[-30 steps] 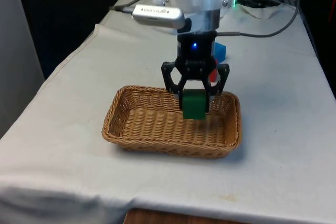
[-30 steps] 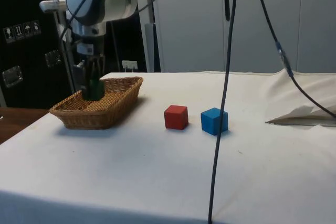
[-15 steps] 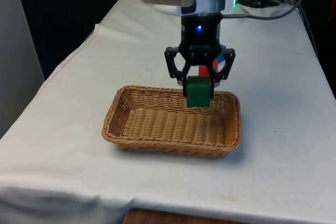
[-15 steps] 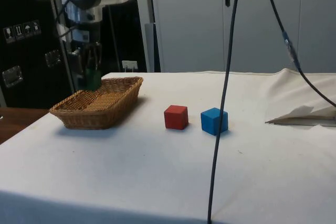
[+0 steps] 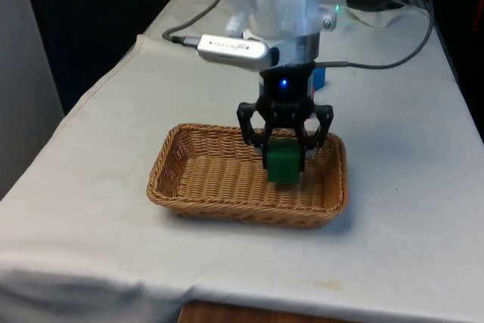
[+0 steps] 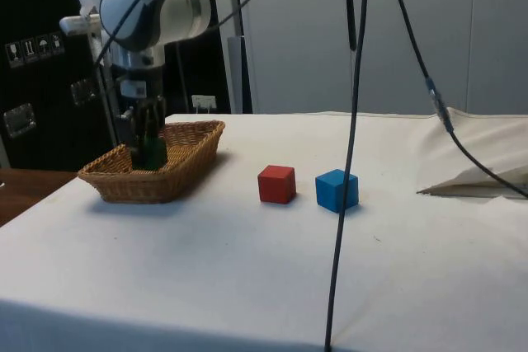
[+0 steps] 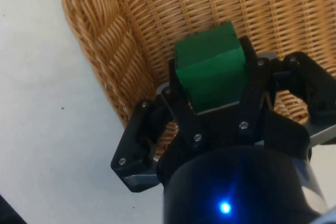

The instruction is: Pick up exactly two blocks and place them into the basket.

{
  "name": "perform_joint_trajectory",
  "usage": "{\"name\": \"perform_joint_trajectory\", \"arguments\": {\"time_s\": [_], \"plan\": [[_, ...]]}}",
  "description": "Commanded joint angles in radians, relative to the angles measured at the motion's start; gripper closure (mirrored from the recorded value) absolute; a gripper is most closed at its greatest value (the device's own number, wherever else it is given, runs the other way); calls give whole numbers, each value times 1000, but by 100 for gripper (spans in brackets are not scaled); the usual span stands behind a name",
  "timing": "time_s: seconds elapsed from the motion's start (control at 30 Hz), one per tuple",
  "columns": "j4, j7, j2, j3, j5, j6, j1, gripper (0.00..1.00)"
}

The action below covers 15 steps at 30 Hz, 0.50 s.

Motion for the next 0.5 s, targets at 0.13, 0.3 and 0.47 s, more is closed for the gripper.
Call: {"name": "perform_joint_trajectory", "arguments": {"time_s": [0.13, 0.3, 0.47], "plan": [[6, -35, 30, 16, 45, 23, -10, 98], [1, -56, 50, 4, 75, 32, 0, 78], [9, -70, 62, 16, 90, 38, -9, 38]]}}
